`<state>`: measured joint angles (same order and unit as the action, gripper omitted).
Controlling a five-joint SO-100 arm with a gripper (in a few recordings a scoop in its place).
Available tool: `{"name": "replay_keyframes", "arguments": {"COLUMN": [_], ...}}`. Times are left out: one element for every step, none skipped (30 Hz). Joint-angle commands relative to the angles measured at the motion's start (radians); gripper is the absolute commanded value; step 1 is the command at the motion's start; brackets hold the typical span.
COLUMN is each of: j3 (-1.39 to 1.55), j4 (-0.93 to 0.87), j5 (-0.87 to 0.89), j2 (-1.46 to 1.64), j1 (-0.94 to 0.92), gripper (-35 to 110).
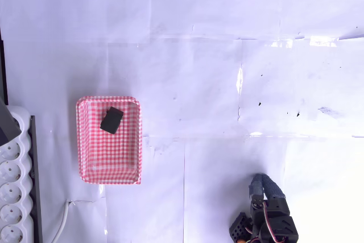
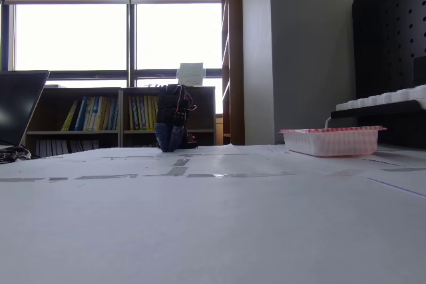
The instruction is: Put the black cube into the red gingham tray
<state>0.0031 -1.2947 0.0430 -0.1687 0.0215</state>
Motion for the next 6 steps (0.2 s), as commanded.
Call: {"name": "replay_keyframes", "arguments": {"j3": [0.012,0.012,0.012,0.012,0.012,0.012], "j4": [-0.049,-0.049,-0.049,-0.049,-0.049,-0.049], "j5": [0.025,0.025,0.025,0.025,0.025,0.025], "j2": [-0.014,-0.014,-0.014,-0.014,-0.014,-0.014], "j1": [0.012,0.012,0.012,0.012,0.012,0.012], "gripper": [1,1,1,1,1,1]}}
